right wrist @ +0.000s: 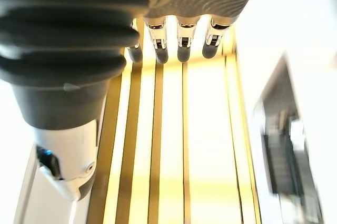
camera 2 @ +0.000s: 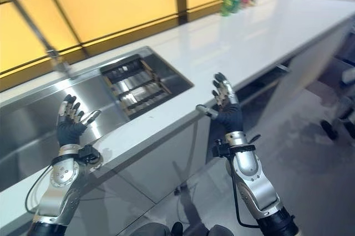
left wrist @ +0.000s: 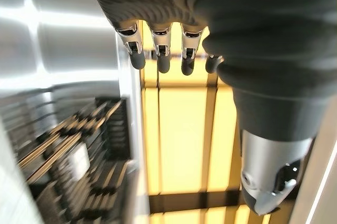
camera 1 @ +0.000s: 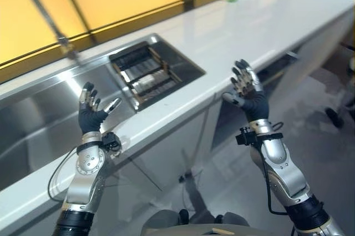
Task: Pick up plates and place into dishwasher.
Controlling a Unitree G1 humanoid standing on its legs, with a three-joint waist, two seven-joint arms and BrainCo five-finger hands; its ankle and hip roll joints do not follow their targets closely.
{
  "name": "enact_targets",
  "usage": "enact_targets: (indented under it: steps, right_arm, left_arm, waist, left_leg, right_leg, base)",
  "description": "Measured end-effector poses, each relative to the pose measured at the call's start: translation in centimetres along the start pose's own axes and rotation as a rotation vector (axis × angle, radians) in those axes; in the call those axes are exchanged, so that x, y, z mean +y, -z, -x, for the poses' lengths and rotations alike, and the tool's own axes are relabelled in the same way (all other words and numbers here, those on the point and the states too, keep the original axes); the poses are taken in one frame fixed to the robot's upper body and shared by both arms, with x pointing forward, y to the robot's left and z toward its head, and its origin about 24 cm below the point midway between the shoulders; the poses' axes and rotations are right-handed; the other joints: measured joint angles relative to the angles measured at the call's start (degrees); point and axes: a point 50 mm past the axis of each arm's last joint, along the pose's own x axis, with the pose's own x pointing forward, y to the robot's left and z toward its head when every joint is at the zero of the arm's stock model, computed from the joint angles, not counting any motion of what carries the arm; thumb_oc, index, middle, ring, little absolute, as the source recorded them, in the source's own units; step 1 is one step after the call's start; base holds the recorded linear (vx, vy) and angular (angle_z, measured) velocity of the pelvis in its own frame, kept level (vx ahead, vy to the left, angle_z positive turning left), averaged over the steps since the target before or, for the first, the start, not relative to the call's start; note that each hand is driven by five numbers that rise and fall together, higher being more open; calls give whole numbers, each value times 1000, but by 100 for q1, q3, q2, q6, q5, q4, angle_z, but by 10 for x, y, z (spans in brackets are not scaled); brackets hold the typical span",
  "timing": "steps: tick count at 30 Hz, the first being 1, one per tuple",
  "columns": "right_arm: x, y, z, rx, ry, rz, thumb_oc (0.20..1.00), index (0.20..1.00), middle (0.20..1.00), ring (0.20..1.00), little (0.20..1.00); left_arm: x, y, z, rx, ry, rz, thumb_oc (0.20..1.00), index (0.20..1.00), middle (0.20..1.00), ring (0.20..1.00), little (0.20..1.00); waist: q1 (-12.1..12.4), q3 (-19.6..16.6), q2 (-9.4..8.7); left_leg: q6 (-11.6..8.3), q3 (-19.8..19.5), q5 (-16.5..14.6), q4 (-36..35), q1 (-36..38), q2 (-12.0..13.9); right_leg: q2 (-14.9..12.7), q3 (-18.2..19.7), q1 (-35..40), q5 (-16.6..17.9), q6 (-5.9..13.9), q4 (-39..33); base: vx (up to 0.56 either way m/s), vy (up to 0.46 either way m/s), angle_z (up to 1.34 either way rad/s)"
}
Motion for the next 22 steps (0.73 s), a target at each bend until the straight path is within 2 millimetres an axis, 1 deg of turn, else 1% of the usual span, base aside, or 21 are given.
enact_targets:
  steps: [1,2,3,4,5,7,8,9,10,11,12,13,15,17,18,19,20,21,22]
  right_arm:
    - [2,0,-1,-2,-18,0,1000,1000,1000,1000,1000]
    - [2,-1,-3,-7,-21,3,1000,1000,1000,1000,1000]
    - [0,-1,-6,-8,-21,14,1000,1000,1000,1000,1000]
    - [-3,0,-11,-6,-17,31,1000,1000,1000,1000,1000]
    - [-6,2,-14,1,-8,44,1000,1000,1000,1000,1000]
    - [-11,3,-15,6,14,58,1000,1000,1000,1000,1000]
    - [-11,3,-16,13,12,64,1000,1000,1000,1000,1000]
    - [-11,2,-17,17,12,70,1000,1000,1000,1000,1000]
    - [-12,2,-18,17,13,74,1000,1000,1000,1000,1000]
    - [-12,2,-18,21,13,73,1000,1000,1000,1000,1000]
    - [-11,3,-18,27,12,74,1000,1000,1000,1000,1000]
    - [-11,4,-18,35,12,75,1000,1000,1000,1000,1000]
    - [-9,5,-19,47,8,72,1000,1000,1000,1000,1000]
    - [-8,7,-19,58,8,72,1000,1000,1000,1000,1000]
    - [-9,7,-19,61,17,73,1000,1000,1000,1000,1000]
    - [-10,7,-19,60,28,75,1000,1000,1000,1000,1000]
    - [-11,7,-19,58,42,78,1000,1000,1000,1000,1000]
    - [-13,6,-19,56,51,82,1000,1000,1000,1000,1000]
    - [-13,6,-20,55,53,83,1000,1000,1000,1000,1000]
  left_arm:
    - [1,-1,-1,-1,12,6,1000,1000,1000,1000,1000]
    - [1,-3,-2,-3,25,17,1000,1000,1000,1000,1000]
    - [0,-2,-2,3,36,27,1000,1000,1000,1000,1000]
    - [-2,0,-1,12,49,41,1000,1000,1000,1000,1000]
    - [-6,1,0,18,70,49,1000,1000,1000,1000,1000]
    - [-16,3,2,30,116,59,1000,1000,1000,1000,1000]
    - [-18,3,3,31,124,64,1000,1000,1000,1000,1000]
    - [-20,1,4,24,130,71,1000,1000,1000,1000,1000]
    - [-21,-1,4,15,136,78,1000,1000,1000,1000,1000]
    - [-22,-3,4,12,138,91,1000,1000,1000,1000,1000]
    - [-23,-4,5,8,140,99,1000,1000,1000,1000,1000]
    - [-23,-6,5,5,143,103,1000,1000,1000,1000,1000]
    - [-24,-9,4,-7,151,106,1000,1000,1000,1000,1000]
    - [-25,-8,4,3,159,113,1000,1000,1000,1000,1000]
    - [-25,-8,4,11,170,125,1000,1000,1000,1000,1000]
    - [-26,-9,4,12,186,129,1000,1000,1000,1000,1000]
    - [-29,-10,2,5,207,131,1000,1000,1000,1000,1000]
    - [-31,-12,2,-2,220,133,1000,1000,1000,1000,1000]
    - [-31,-13,2,-5,227,130,1000,1000,1000,1000,1000]
  waist:
    - [113,-150,-132]
    - [208,-273,-312]
    - [254,-324,-398]
    - [296,-336,-408]
    - [324,-334,-390]
    - [288,-315,-364]
    - [365,-313,-360]
    - [531,-314,-379]
    - [614,-310,-386]
    - [611,-307,-402]
    - [637,-289,-426]
    - [750,-275,-443]
    - [797,-236,-511]
    - [870,-214,-533]
    - [828,-186,-532]
    - [737,-158,-527]
    - [622,-111,-505]
    - [575,-79,-487]
    - [600,-55,-464]
  left_leg:
    - [-76,-244,55,-34,-107,-29]
    - [-221,-593,193,-83,-163,-95]
    - [-285,-816,302,-190,-242,-133]
    - [-350,-916,337,-297,-299,-83]
    - [-391,-917,405,-407,-384,-6]
    - [-378,-798,445,-337,-625,124]
    - [-395,-801,467,-369,-713,185]
    - [-438,-756,576,-412,-714,242]
    - [-613,-767,669,-436,-696,273]
    - [-669,-796,733,-467,-675,259]
    - [-667,-841,749,-495,-640,253]
    - [-673,-856,752,-497,-620,254]
    - [-685,-878,756,-499,-634,238]
    - [-680,-833,785,-500,-642,211]
    - [-642,-688,834,-515,-643,203]
    - [-597,-453,941,-591,-639,212]
    - [-527,-247,1057,-693,-636,243]
    - [-536,-220,1069,-763,-628,266]
    - [-509,-83,1061,-787,-641,319]
  right_leg:
    - [70,119,33,-87,26,-263]
    - [196,330,336,-120,18,-950]
    - [238,373,599,-91,68,-1529]
    - [412,419,805,41,-5,-1862]
    - [522,481,899,77,-66,-2007]
    - [549,503,896,14,-145,-2026]
    - [598,452,884,-21,-167,-2014]
    - [629,389,897,-22,-191,-2049]
    - [658,289,979,-17,-207,-2128]
    - [663,170,1080,-18,-207,-2221]
    - [657,102,1128,-25,-206,-2269]
    - [656,85,1162,-18,-210,-2328]
    - [675,60,1197,-13,-214,-2390]
    - [698,-4,1275,7,-200,-2451]
    - [679,-107,1342,6,-199,-2484]
    - [674,-186,1407,4,-196,-2506]
    - [688,-187,1508,-8,-203,-2568]
    - [668,-183,1509,-17,-210,-2563]
    - [672,-184,1493,-14,-213,-2557]
  base:
    - [135,-192,152]
    - [113,-168,153]
    - [82,-183,156]
    - [50,-198,153]
    - [15,-198,162]
    - [17,-208,163]
    - [36,-237,103]
    - [54,-221,60]
    - [65,-210,50]
    - [69,-209,54]
    - [69,-201,44]
    - [57,-173,20]
    - [36,-143,8]
    - [7,-113,22]
    - [-10,-58,50]
    - [-19,-37,84]
    - [-26,-7,79]
    - [-25,16,57]
    - [-21,31,22]
